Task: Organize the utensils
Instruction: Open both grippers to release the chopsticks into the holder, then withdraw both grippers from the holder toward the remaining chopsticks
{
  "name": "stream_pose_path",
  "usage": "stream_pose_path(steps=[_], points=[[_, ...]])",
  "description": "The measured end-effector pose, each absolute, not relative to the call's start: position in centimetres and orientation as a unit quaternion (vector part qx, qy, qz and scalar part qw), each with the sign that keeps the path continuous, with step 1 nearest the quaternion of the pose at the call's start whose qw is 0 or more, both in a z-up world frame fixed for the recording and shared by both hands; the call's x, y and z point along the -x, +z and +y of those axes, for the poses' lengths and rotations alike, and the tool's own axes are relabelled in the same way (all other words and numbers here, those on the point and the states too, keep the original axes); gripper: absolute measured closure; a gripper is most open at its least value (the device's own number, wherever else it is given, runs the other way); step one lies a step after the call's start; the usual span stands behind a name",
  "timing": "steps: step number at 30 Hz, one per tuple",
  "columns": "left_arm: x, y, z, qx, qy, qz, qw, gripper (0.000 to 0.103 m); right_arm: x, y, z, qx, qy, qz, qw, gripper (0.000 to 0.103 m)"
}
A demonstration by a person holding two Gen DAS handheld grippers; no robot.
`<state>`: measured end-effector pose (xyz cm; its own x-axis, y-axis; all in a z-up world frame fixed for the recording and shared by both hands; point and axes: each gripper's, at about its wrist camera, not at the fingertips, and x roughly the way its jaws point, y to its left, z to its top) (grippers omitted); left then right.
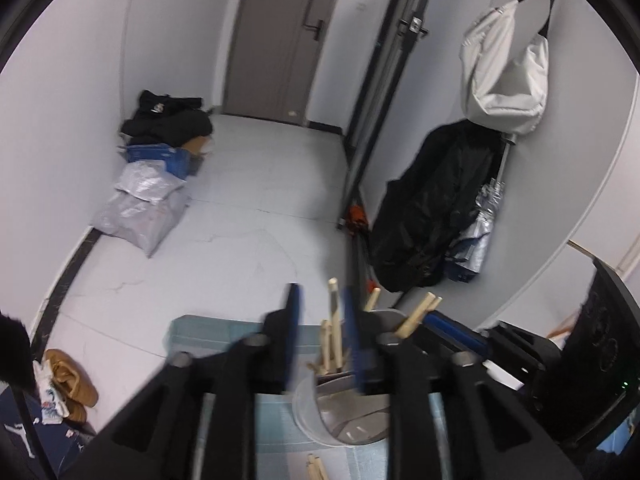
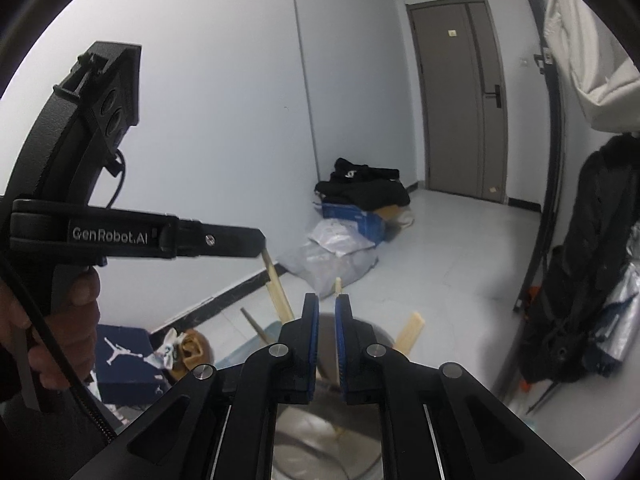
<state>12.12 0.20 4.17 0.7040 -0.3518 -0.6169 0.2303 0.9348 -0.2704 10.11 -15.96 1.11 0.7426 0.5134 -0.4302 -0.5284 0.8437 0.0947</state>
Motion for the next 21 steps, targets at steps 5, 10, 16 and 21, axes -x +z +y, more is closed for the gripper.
stream_pose_path(steps=[5,10,16,21], points=[[-9.9,5.2,1.7,0.110,-0.131,0.322,0.931,0.037,-8.0,1.8,-17.0,0.010,0.266,0.221,0.938,0.082],[-7.8,6.0,2.7,0.125,-0.104,0.313,0.936,0.032,-5.5,2.7,-17.7,-0.003,0.258,0.217,0.941,0.078],[-4.8,6.8,2.4,0.116,-0.083,0.274,0.951,0.019,-2.2,3.3,-18.0,-0.016,0.249,0.206,0.946,0.066],[-2.8,6.6,1.8,0.104,-0.070,0.251,0.960,0.018,0.3,3.2,-18.3,-0.028,0.234,0.199,0.951,0.051]])
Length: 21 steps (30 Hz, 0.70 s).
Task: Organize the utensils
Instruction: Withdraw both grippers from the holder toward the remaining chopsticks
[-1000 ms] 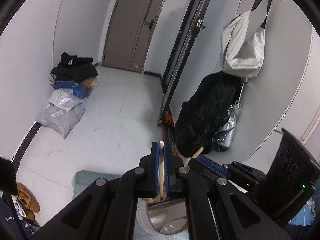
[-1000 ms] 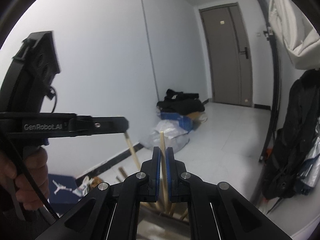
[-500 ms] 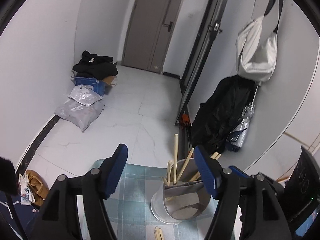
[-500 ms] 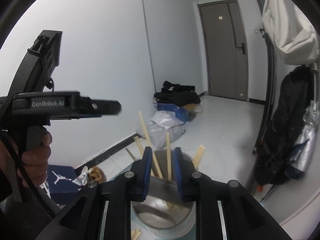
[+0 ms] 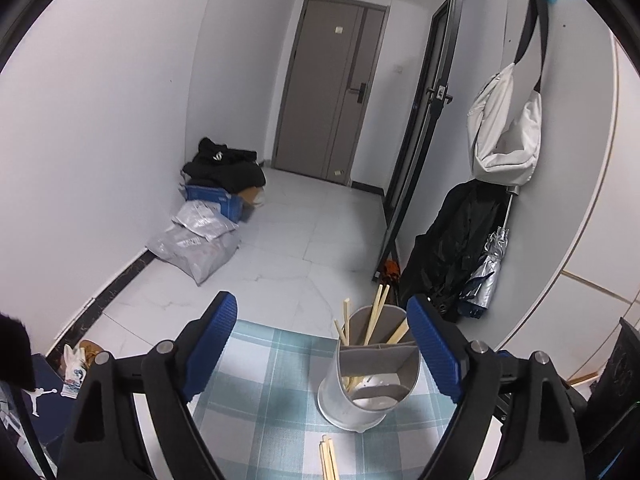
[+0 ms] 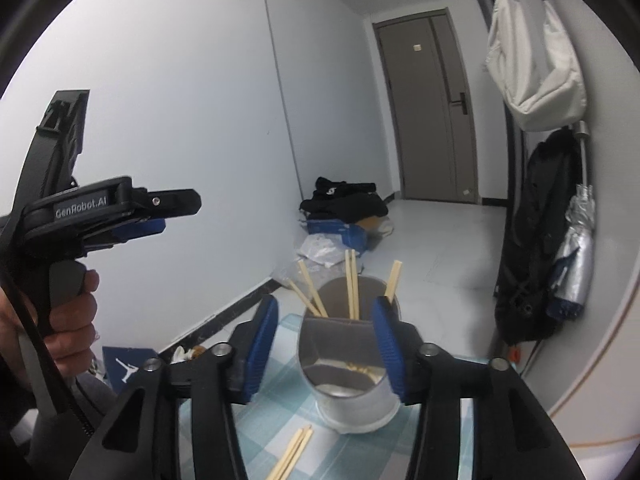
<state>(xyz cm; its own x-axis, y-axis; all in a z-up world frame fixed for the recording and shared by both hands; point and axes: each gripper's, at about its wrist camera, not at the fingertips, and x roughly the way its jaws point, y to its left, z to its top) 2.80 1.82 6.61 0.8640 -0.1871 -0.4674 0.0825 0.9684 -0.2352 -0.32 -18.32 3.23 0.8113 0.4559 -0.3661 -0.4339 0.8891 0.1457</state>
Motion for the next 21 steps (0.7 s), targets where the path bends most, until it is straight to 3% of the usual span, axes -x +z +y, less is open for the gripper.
stream_pose_path(steps=[8,21], points=[[-0.4,4.9,1.6,0.095,-0.049,0.234,0.966,0.012,3.3,2.3,-18.9,-0.048,0.215,0.204,0.954,0.042],[1.2,0.4,1.8,0.105,-0.027,0.250,0.962,0.011,4.4,-2.5,-18.9,-0.057,0.168,0.270,0.946,0.035]])
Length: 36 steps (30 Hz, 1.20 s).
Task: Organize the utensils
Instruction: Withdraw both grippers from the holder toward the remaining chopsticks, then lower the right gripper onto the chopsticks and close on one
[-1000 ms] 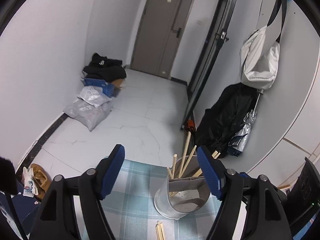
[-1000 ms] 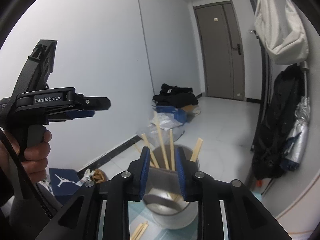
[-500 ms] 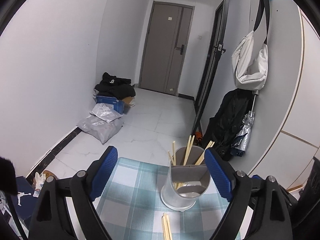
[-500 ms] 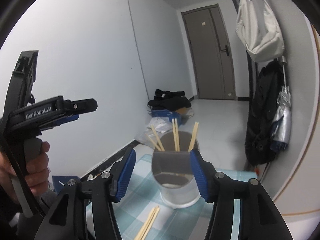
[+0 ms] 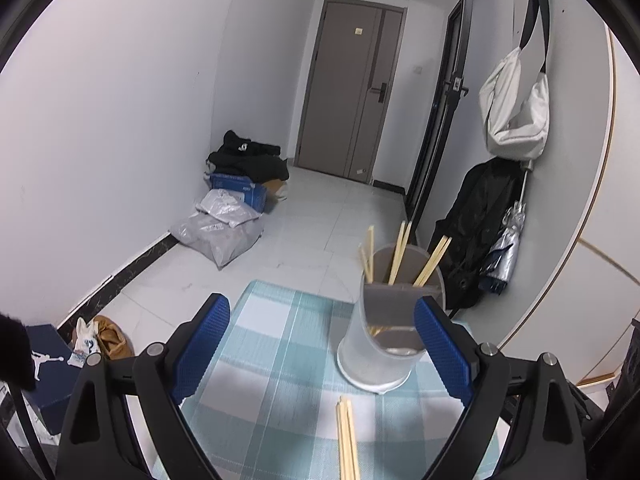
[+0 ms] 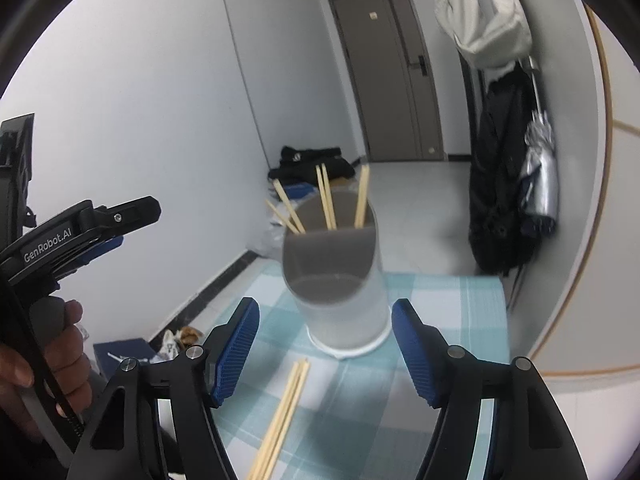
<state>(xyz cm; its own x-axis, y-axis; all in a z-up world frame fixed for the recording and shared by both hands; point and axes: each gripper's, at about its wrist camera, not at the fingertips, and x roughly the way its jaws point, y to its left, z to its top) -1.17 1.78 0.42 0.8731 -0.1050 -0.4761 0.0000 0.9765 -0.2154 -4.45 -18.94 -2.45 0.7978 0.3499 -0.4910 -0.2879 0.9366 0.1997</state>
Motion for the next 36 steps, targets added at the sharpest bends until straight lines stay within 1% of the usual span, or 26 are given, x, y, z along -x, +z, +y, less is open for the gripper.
stream_pose_path(steps=[11,16,25,36], points=[[0.2,-2.8,3.0,0.112,-0.008,0.279,0.954,0.011,3.7,-6.0,-18.3,-0.032,0.137,0.320,0.937,0.034],[-0.3,-4.2,3.4,0.120,0.001,0.309,0.944,0.011,2.2,-8.2,-17.3,-0.016,0.125,0.367,0.922,0.034],[-1.3,-5.0,4.7,0.122,0.017,0.332,0.935,0.011,-0.4,-12.2,-15.4,-0.016,0.134,0.445,0.885,0.034],[-2.3,-5.6,5.7,0.137,0.036,0.354,0.924,0.011,-1.8,-14.7,-12.5,0.011,0.163,0.481,0.861,0.035]])
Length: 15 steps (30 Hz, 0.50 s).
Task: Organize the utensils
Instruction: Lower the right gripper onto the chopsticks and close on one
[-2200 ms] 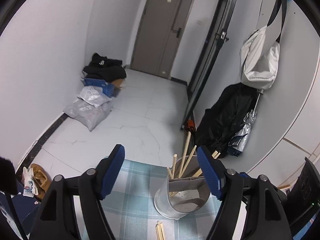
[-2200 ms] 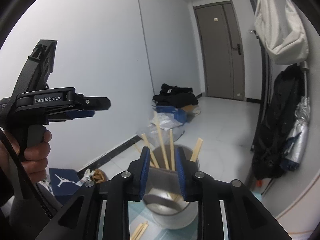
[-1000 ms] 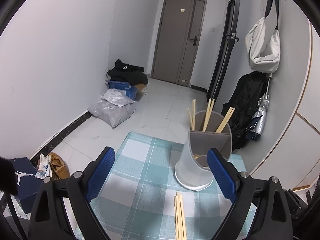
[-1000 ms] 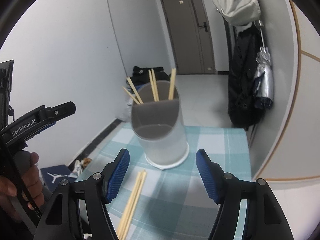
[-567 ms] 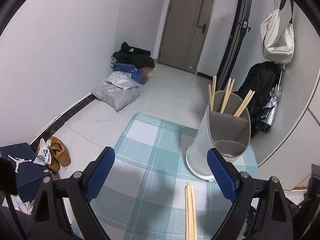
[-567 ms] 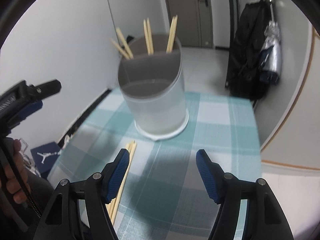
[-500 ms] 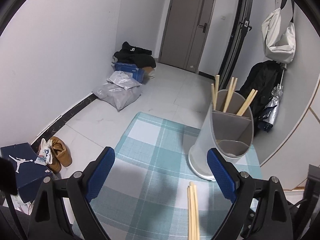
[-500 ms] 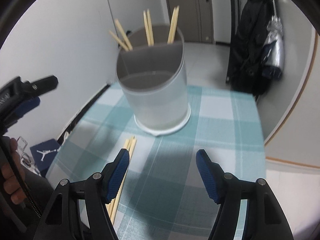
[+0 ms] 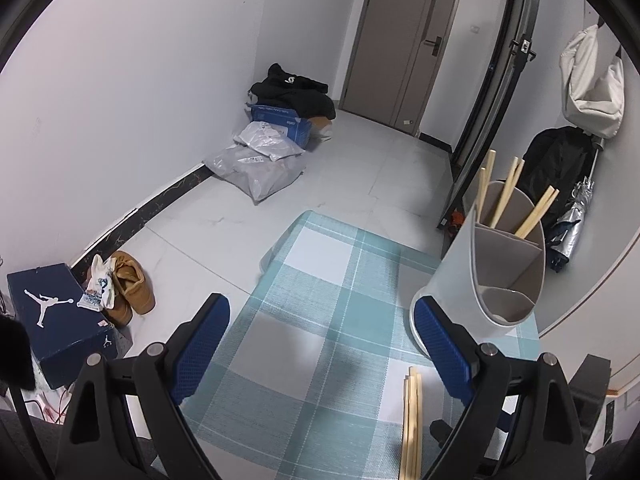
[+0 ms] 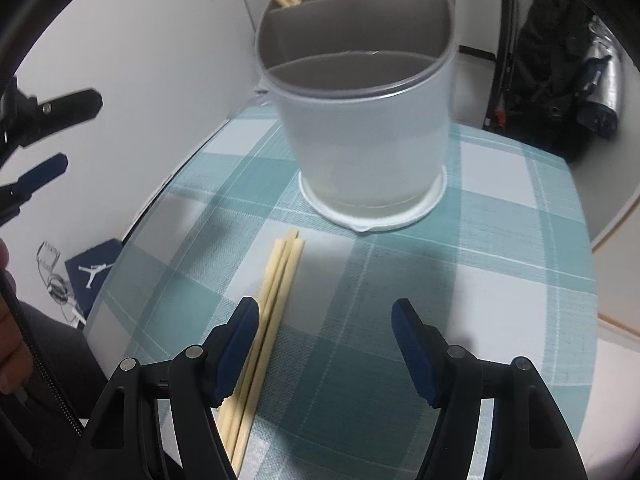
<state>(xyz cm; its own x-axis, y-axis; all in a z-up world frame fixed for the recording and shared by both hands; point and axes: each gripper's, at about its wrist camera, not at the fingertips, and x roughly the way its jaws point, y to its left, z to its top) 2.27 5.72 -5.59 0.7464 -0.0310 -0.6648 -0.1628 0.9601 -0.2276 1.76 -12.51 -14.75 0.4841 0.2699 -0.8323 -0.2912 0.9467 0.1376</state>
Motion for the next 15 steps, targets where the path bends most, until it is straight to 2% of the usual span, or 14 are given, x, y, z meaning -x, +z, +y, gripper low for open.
stream_pose_path(steps=[2,3,8,11,15], points=[[-2.4,-5.7,6.0,0.142,0.038,0.358,0.922,0.011,-1.8,-14.9,-12.2,0.018,0.160,0.484,0.860,0.038],[-2.4,-5.7,6.0,0.145,0.038,0.360,0.921,0.011,-1.9,-15.0,-12.1,0.022,0.160,0.486,0.859,0.043],[-2.4,-5.7,6.5,0.154,0.041,0.365,0.917,0.011,-1.9,-15.8,-11.0,0.049,0.158,0.495,0.853,0.045],[-2.4,-5.6,6.7,0.157,0.043,0.365,0.917,0.011,-1.7,-16.1,-10.2,0.072,0.157,0.493,0.853,0.050],[-2.4,-5.6,7.1,0.160,0.046,0.364,0.916,0.011,-1.7,-15.8,-10.0,0.080,0.148,0.492,0.854,0.061]])
